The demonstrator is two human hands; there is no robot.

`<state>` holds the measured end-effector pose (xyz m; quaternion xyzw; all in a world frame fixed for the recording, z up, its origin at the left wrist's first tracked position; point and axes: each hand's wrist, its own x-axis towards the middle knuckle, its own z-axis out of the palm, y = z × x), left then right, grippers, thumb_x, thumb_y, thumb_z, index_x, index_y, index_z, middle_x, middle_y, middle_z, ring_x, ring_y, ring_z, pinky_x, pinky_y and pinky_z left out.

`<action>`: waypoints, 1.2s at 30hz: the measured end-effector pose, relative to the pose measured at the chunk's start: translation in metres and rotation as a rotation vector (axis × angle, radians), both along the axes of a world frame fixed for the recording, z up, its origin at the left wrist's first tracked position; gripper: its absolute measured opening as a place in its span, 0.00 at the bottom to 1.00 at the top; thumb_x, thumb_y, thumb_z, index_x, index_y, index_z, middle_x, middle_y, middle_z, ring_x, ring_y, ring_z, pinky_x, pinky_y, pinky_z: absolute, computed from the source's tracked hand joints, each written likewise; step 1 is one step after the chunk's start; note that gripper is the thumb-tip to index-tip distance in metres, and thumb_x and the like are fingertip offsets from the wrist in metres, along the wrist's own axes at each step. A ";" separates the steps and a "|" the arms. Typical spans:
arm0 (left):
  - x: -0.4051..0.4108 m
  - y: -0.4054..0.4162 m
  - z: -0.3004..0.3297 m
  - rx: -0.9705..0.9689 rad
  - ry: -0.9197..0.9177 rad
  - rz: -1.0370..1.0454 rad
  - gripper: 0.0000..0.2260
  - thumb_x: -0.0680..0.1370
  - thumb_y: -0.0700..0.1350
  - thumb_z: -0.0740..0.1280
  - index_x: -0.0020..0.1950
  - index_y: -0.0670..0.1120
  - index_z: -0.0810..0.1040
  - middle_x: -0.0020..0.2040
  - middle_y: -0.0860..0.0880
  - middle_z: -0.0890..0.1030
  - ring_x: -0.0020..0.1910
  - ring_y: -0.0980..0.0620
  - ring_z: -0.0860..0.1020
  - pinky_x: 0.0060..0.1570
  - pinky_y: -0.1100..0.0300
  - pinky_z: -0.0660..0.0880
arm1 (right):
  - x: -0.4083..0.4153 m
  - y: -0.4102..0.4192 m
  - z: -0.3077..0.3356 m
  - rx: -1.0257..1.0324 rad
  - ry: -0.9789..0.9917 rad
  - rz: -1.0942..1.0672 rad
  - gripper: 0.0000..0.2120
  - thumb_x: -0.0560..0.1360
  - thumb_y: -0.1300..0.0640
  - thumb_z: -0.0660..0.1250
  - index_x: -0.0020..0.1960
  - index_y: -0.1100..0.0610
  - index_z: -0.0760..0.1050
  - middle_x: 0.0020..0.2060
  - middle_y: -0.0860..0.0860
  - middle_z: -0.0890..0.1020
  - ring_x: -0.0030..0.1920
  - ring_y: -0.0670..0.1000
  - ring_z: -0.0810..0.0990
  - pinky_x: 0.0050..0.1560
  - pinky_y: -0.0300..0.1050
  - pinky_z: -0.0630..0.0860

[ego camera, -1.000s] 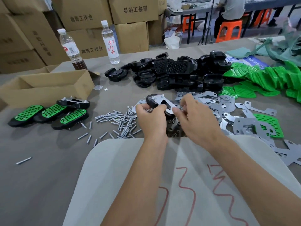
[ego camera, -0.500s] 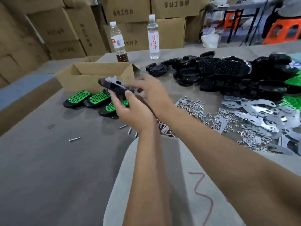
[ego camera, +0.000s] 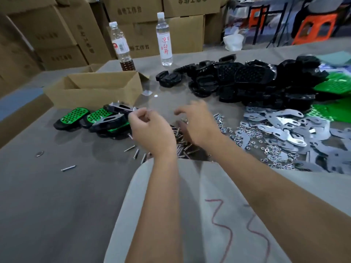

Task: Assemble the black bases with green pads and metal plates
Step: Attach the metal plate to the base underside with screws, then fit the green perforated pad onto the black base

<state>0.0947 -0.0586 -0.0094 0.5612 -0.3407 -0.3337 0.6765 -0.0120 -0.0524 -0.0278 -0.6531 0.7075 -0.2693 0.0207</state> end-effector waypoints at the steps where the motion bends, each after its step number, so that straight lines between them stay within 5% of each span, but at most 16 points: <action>1: -0.012 0.006 -0.002 0.015 -0.038 -0.119 0.05 0.78 0.36 0.64 0.50 0.43 0.78 0.44 0.48 0.82 0.45 0.48 0.80 0.48 0.62 0.76 | -0.020 0.010 -0.001 -0.028 0.000 -0.096 0.12 0.82 0.55 0.68 0.63 0.54 0.83 0.59 0.56 0.83 0.64 0.59 0.72 0.67 0.50 0.67; 3: -0.038 0.020 -0.008 0.048 -0.152 -0.347 0.05 0.77 0.38 0.66 0.50 0.45 0.78 0.46 0.48 0.83 0.46 0.48 0.81 0.51 0.53 0.78 | -0.059 0.033 -0.004 -0.083 0.020 -0.294 0.10 0.82 0.55 0.67 0.58 0.55 0.84 0.55 0.55 0.84 0.62 0.59 0.73 0.65 0.52 0.71; 7: -0.086 0.051 -0.022 0.023 -0.343 -0.586 0.06 0.76 0.39 0.68 0.46 0.51 0.78 0.40 0.56 0.80 0.40 0.58 0.78 0.40 0.62 0.72 | -0.125 0.064 -0.004 -0.043 0.209 -0.544 0.11 0.79 0.57 0.68 0.61 0.52 0.83 0.62 0.58 0.77 0.67 0.63 0.67 0.59 0.56 0.72; 10: -0.116 0.063 -0.022 0.033 -0.419 -0.691 0.05 0.76 0.39 0.67 0.47 0.50 0.78 0.40 0.57 0.79 0.43 0.55 0.79 0.44 0.58 0.74 | -0.154 0.062 0.000 0.148 0.333 -0.434 0.21 0.76 0.60 0.70 0.65 0.44 0.79 0.81 0.59 0.57 0.80 0.63 0.51 0.72 0.65 0.63; 12: -0.128 0.063 -0.021 0.041 -0.433 -0.703 0.05 0.76 0.39 0.67 0.48 0.48 0.78 0.40 0.56 0.79 0.45 0.50 0.80 0.48 0.54 0.76 | -0.162 0.055 0.007 0.246 0.347 -0.327 0.26 0.75 0.62 0.71 0.69 0.41 0.76 0.84 0.55 0.47 0.82 0.60 0.44 0.76 0.66 0.56; 15: -0.138 0.060 -0.023 0.037 -0.437 -0.678 0.05 0.76 0.38 0.67 0.48 0.47 0.79 0.39 0.56 0.79 0.44 0.50 0.80 0.47 0.54 0.76 | -0.164 0.049 0.009 0.234 0.394 -0.275 0.29 0.76 0.63 0.70 0.74 0.46 0.74 0.83 0.52 0.54 0.80 0.59 0.52 0.75 0.62 0.59; 19: -0.140 0.051 -0.025 0.079 -0.391 -0.670 0.06 0.76 0.37 0.66 0.47 0.48 0.78 0.39 0.56 0.79 0.40 0.56 0.77 0.45 0.56 0.74 | -0.155 0.056 0.004 0.144 0.468 -0.299 0.21 0.76 0.66 0.71 0.68 0.56 0.77 0.72 0.51 0.70 0.70 0.58 0.65 0.63 0.56 0.70; 23: -0.139 0.044 -0.019 0.129 -0.397 -0.694 0.07 0.76 0.39 0.64 0.44 0.52 0.75 0.43 0.49 0.83 0.43 0.46 0.84 0.48 0.47 0.82 | -0.153 0.062 0.014 -0.208 0.302 -0.333 0.10 0.77 0.59 0.74 0.58 0.57 0.80 0.58 0.53 0.80 0.61 0.57 0.75 0.60 0.52 0.73; 26: -0.139 0.045 -0.019 0.181 -0.361 -0.721 0.07 0.75 0.39 0.62 0.45 0.51 0.75 0.44 0.46 0.85 0.43 0.43 0.85 0.49 0.42 0.83 | -0.156 0.053 0.024 -0.356 0.133 -0.479 0.22 0.75 0.49 0.77 0.63 0.57 0.76 0.61 0.56 0.77 0.65 0.59 0.71 0.64 0.50 0.71; 30: -0.139 0.047 -0.019 0.190 -0.341 -0.761 0.07 0.74 0.40 0.62 0.47 0.50 0.76 0.45 0.46 0.85 0.45 0.44 0.85 0.51 0.42 0.82 | -0.172 0.026 0.026 0.144 -0.119 -0.445 0.38 0.80 0.41 0.69 0.83 0.42 0.53 0.82 0.59 0.55 0.81 0.64 0.52 0.77 0.64 0.59; 32: -0.139 0.044 -0.019 0.191 -0.331 -0.769 0.06 0.74 0.40 0.63 0.47 0.50 0.76 0.46 0.46 0.85 0.45 0.43 0.85 0.51 0.41 0.82 | -0.174 0.021 0.015 0.243 -0.087 -0.409 0.33 0.81 0.40 0.67 0.81 0.35 0.55 0.83 0.57 0.48 0.81 0.64 0.47 0.79 0.67 0.54; 36: -0.136 0.033 -0.015 0.213 -0.298 -0.775 0.05 0.76 0.39 0.64 0.47 0.49 0.76 0.47 0.47 0.84 0.46 0.42 0.85 0.53 0.41 0.82 | -0.174 0.022 0.004 0.037 -0.114 -0.424 0.30 0.78 0.43 0.72 0.78 0.36 0.67 0.80 0.52 0.59 0.79 0.59 0.52 0.79 0.62 0.51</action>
